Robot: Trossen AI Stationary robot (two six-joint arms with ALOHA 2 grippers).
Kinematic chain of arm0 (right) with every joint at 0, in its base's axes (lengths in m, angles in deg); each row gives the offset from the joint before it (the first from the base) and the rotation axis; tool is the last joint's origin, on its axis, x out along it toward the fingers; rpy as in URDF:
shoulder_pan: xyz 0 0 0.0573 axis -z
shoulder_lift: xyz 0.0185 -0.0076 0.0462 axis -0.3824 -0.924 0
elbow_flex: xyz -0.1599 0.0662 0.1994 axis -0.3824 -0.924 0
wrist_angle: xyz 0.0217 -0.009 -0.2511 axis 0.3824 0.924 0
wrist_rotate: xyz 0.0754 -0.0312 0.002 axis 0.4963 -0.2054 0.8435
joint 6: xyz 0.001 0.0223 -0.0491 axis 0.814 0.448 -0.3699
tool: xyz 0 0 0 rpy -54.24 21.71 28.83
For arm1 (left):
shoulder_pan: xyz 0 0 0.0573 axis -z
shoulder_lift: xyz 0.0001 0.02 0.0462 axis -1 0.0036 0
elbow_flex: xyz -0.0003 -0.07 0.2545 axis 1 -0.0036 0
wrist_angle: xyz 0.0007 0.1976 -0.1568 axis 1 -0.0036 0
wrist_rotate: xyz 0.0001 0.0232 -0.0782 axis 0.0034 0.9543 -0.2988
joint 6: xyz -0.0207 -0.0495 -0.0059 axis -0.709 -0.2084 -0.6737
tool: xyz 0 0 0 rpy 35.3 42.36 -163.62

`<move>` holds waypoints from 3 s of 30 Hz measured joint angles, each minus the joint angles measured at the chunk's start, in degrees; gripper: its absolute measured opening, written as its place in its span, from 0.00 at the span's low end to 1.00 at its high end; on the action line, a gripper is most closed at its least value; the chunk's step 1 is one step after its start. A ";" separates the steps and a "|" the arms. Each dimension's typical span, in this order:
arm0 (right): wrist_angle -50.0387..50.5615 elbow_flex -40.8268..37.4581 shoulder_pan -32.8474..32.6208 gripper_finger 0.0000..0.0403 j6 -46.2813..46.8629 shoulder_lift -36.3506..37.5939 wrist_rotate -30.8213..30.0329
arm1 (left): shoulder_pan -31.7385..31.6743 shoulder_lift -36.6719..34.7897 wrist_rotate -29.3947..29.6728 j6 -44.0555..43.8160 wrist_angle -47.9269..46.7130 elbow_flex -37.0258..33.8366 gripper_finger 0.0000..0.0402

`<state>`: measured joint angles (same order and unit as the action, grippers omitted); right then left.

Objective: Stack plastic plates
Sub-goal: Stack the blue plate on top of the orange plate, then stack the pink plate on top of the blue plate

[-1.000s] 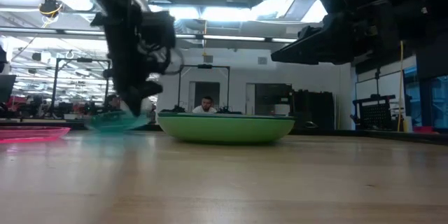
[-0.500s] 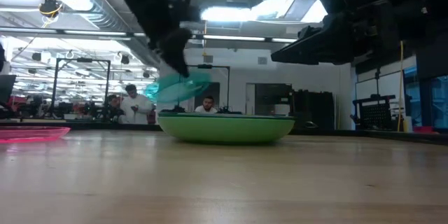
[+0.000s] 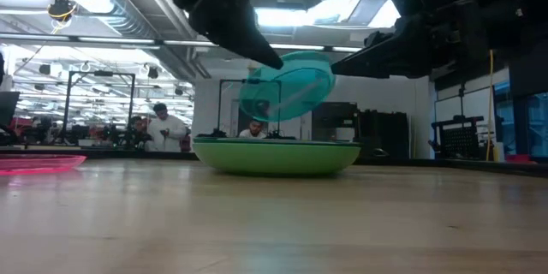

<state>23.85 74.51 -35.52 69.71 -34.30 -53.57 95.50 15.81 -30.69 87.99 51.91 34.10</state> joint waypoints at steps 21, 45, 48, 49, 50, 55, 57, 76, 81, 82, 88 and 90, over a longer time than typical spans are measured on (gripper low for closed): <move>0.19 0.00 0.00 0.48 -0.11 0.00 0.01 | -3.62 6.72 -1.47 -2.73 -2.49 -0.13 0.01; 0.26 0.00 0.00 0.48 -0.13 0.00 0.02 | -1.04 -1.45 2.49 -14.24 -13.85 -0.11 0.24; -0.08 0.00 0.00 0.48 -0.07 0.00 0.02 | 0.45 -2.79 2.49 -20.16 -18.79 -0.04 0.24; -0.09 0.00 0.02 0.48 -0.07 0.00 0.01 | 1.06 -2.86 2.47 -22.06 -20.96 -0.04 0.24; -0.09 0.00 0.00 0.48 -0.07 0.00 0.00 | 1.59 -2.86 2.40 -24.05 -22.66 -0.04 0.24; -0.27 0.00 0.00 0.48 0.00 0.00 0.02 | 4.49 -2.71 0.67 -34.41 -32.95 -0.04 0.24; -0.27 0.00 0.00 0.48 0.00 0.00 0.02 | 5.55 -2.62 0.82 -39.14 -37.73 -0.04 0.24; -0.90 0.00 0.00 0.48 0.94 0.00 0.02 | 11.24 -2.60 -2.32 -73.42 -51.90 -5.98 0.24; -1.03 0.00 0.00 0.48 0.94 0.00 0.01 | 10.57 -2.57 -4.54 -75.90 -51.44 -9.73 0.24; -1.08 0.00 0.00 0.48 0.94 0.00 0.02 | 10.41 -2.57 -4.67 -76.37 -51.35 -10.27 0.24; -1.16 0.00 0.00 0.48 0.94 0.00 0.02 | 9.78 -2.57 -4.71 -76.64 -49.48 -12.70 0.24; -1.16 0.00 0.01 0.48 0.94 0.00 0.02 | 9.78 -2.57 -5.00 -76.53 -47.86 -13.35 0.24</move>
<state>22.68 74.51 -35.51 70.65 -34.30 -53.55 105.28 13.23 -35.70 11.46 4.05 20.75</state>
